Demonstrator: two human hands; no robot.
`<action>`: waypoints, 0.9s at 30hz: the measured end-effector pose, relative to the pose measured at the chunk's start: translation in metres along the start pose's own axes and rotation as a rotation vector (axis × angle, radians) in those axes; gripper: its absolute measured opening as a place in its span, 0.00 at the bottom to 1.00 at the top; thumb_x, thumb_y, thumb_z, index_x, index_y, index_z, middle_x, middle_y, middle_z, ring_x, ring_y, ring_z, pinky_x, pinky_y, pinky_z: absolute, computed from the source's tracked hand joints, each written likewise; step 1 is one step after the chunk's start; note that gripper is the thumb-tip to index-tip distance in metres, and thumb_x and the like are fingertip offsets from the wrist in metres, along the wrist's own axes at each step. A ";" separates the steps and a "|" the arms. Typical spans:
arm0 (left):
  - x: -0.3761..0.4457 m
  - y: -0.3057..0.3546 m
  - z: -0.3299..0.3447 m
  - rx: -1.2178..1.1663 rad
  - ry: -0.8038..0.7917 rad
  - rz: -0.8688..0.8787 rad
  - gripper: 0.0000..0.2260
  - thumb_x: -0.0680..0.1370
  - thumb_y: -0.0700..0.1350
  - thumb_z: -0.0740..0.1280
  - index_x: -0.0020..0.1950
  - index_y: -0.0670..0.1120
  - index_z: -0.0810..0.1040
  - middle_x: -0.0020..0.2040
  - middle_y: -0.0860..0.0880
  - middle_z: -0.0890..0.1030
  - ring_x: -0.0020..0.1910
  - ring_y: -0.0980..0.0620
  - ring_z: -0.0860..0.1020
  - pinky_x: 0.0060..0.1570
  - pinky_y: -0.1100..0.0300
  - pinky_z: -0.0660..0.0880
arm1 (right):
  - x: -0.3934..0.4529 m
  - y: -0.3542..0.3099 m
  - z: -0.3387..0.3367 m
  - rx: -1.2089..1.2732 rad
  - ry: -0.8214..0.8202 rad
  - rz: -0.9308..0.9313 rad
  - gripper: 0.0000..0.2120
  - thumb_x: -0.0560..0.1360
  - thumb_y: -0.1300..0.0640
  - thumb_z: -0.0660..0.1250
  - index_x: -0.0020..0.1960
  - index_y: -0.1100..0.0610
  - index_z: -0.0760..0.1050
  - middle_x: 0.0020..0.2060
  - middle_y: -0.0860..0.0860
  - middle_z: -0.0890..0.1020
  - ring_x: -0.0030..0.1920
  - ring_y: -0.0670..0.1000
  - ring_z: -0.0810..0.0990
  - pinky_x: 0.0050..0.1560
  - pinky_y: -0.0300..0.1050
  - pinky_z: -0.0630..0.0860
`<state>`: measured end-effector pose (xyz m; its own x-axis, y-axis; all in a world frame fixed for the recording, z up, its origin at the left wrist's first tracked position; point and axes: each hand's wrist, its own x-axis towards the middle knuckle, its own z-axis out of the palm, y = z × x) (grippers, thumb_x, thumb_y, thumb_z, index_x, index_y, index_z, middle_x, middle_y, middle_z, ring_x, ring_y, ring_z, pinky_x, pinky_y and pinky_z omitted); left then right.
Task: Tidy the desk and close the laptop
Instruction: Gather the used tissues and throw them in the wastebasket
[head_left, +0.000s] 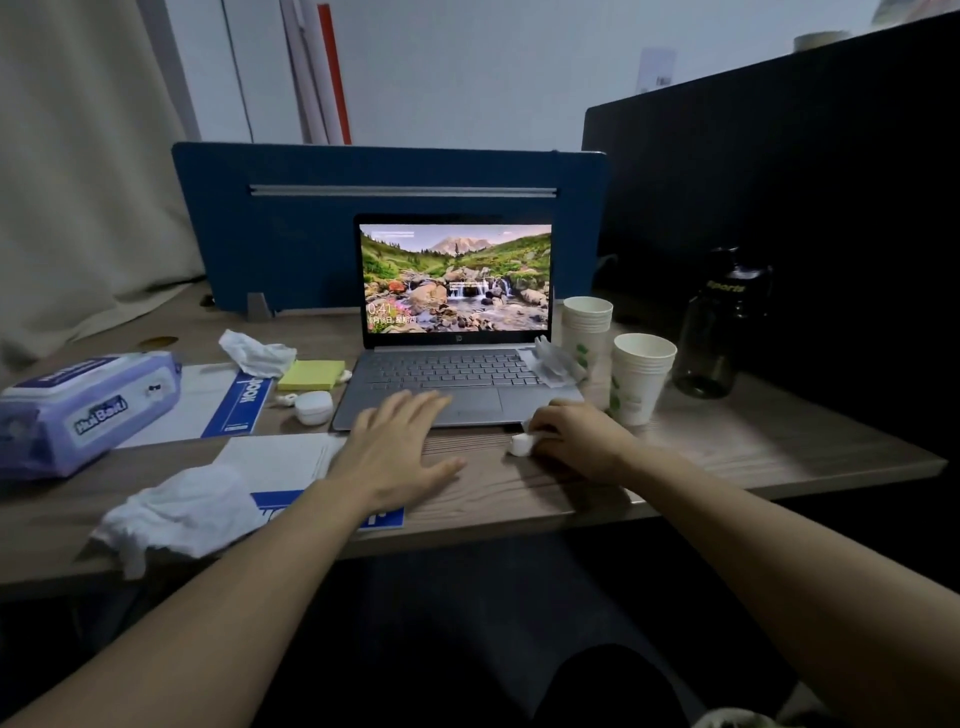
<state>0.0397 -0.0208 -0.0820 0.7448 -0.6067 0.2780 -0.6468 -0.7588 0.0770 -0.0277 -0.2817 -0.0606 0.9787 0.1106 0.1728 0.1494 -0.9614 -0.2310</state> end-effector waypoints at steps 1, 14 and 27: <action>0.003 -0.001 0.000 0.003 0.003 -0.002 0.39 0.73 0.75 0.49 0.79 0.58 0.49 0.80 0.55 0.53 0.79 0.51 0.49 0.73 0.44 0.52 | 0.001 0.001 0.001 0.009 0.012 -0.007 0.12 0.77 0.52 0.67 0.58 0.55 0.78 0.53 0.52 0.78 0.53 0.54 0.77 0.55 0.48 0.74; 0.031 -0.048 0.007 0.003 0.045 -0.005 0.39 0.72 0.77 0.43 0.79 0.61 0.50 0.80 0.57 0.55 0.78 0.51 0.51 0.74 0.43 0.50 | 0.035 0.017 -0.001 -0.070 0.321 0.078 0.12 0.75 0.47 0.68 0.53 0.54 0.77 0.54 0.53 0.73 0.55 0.57 0.71 0.55 0.49 0.70; 0.033 -0.059 0.010 -0.087 0.169 -0.058 0.36 0.73 0.73 0.44 0.78 0.60 0.58 0.78 0.58 0.61 0.78 0.53 0.55 0.75 0.47 0.53 | 0.088 0.029 0.008 -0.034 0.153 0.356 0.14 0.79 0.48 0.60 0.60 0.53 0.75 0.67 0.58 0.69 0.65 0.62 0.70 0.62 0.61 0.70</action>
<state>0.1042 0.0010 -0.0867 0.7477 -0.5088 0.4268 -0.6210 -0.7633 0.1780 0.0637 -0.2974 -0.0597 0.9358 -0.2680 0.2292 -0.2030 -0.9409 -0.2712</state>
